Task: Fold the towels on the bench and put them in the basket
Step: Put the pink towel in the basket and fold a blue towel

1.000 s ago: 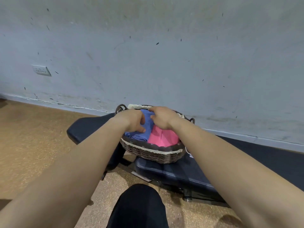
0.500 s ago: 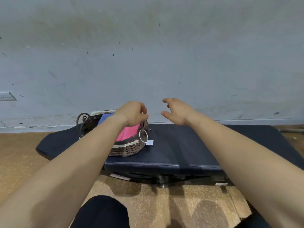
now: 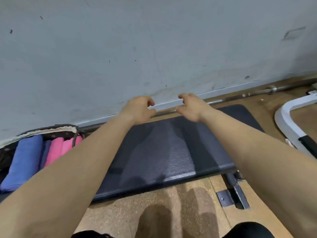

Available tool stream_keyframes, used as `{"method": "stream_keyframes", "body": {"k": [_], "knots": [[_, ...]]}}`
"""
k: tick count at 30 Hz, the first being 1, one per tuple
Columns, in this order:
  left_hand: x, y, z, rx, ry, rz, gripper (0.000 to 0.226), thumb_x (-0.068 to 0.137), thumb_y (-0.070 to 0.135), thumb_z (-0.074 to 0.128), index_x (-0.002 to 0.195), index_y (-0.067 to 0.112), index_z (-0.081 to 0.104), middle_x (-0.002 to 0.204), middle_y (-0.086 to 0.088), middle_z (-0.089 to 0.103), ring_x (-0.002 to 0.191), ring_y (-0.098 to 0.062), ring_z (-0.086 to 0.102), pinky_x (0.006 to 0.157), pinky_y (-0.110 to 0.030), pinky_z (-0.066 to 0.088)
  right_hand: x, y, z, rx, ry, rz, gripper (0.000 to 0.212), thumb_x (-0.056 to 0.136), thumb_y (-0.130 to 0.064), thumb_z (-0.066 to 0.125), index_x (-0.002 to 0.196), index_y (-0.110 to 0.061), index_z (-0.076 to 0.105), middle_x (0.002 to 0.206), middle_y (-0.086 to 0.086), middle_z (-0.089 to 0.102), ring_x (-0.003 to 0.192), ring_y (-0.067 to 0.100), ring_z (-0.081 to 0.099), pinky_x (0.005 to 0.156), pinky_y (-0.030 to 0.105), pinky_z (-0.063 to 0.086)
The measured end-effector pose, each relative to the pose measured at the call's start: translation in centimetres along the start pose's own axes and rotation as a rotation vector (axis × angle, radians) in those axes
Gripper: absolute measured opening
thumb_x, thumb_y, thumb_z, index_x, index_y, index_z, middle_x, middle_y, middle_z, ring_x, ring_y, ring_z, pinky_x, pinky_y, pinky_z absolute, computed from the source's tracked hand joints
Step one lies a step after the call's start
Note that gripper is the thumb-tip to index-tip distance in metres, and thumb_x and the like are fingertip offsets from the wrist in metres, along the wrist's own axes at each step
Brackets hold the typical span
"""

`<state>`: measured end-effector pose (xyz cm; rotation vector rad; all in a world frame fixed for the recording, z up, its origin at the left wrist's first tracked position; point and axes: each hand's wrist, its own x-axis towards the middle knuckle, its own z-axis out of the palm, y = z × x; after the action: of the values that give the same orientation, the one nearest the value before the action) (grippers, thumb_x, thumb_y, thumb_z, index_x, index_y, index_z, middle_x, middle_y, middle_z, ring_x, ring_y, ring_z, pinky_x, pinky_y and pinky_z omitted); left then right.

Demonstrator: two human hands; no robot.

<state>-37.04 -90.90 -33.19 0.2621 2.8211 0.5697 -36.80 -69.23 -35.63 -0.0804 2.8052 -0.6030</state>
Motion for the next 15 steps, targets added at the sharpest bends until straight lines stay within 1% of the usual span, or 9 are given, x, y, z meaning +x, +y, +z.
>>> {"method": "stream_keyframes", "body": {"k": [2, 6, 10, 15], "knots": [[0.5, 2.4, -1.2, 0.007, -0.067, -0.016, 0.035, 0.092, 0.033, 0.062, 0.124, 0.020, 0.061, 0.127, 0.000, 0.061, 0.113, -0.021, 0.058, 0.096, -0.029, 0.045, -1.2, 1.0, -2.8, 0.016, -0.039, 0.042, 0.062, 0.099, -0.039, 0.051, 0.153, -0.013, 0.034, 0.150, 0.018, 0.041, 0.137, 0.035, 0.043, 0.113, 0.042, 0.036], [0.7, 9.1, -5.7, 0.044, -0.177, -0.001, 0.031, 0.090, 0.036, 0.063, 0.117, 0.021, 0.063, 0.121, -0.003, 0.065, 0.107, -0.023, 0.061, 0.094, -0.033, 0.048, -4.7, 3.1, -10.7, 0.061, -0.100, 0.133, 0.063, 0.098, -0.041, 0.051, 0.152, -0.013, 0.035, 0.150, 0.018, 0.040, 0.138, 0.037, 0.041, 0.113, 0.042, 0.036], [0.8, 17.8, -11.4, 0.102, -0.293, 0.035, 0.035, 0.091, 0.037, 0.063, 0.121, 0.019, 0.062, 0.122, -0.004, 0.064, 0.110, -0.025, 0.059, 0.095, -0.034, 0.047, -8.2, 5.2, -20.3, 0.130, -0.090, 0.227, 0.063, 0.098, -0.042, 0.051, 0.152, -0.013, 0.035, 0.151, 0.016, 0.039, 0.138, 0.036, 0.041, 0.113, 0.043, 0.036], [2.1, 28.2, -17.9, 0.121, -0.307, 0.076, 0.039, 0.093, 0.036, 0.062, 0.127, 0.018, 0.059, 0.132, -0.004, 0.059, 0.118, -0.025, 0.056, 0.100, -0.034, 0.044, -12.5, 8.2, -31.0, 0.138, -0.076, 0.280, 0.065, 0.098, -0.046, 0.050, 0.151, -0.013, 0.036, 0.149, 0.017, 0.042, 0.136, 0.036, 0.044, 0.112, 0.045, 0.039]]}}
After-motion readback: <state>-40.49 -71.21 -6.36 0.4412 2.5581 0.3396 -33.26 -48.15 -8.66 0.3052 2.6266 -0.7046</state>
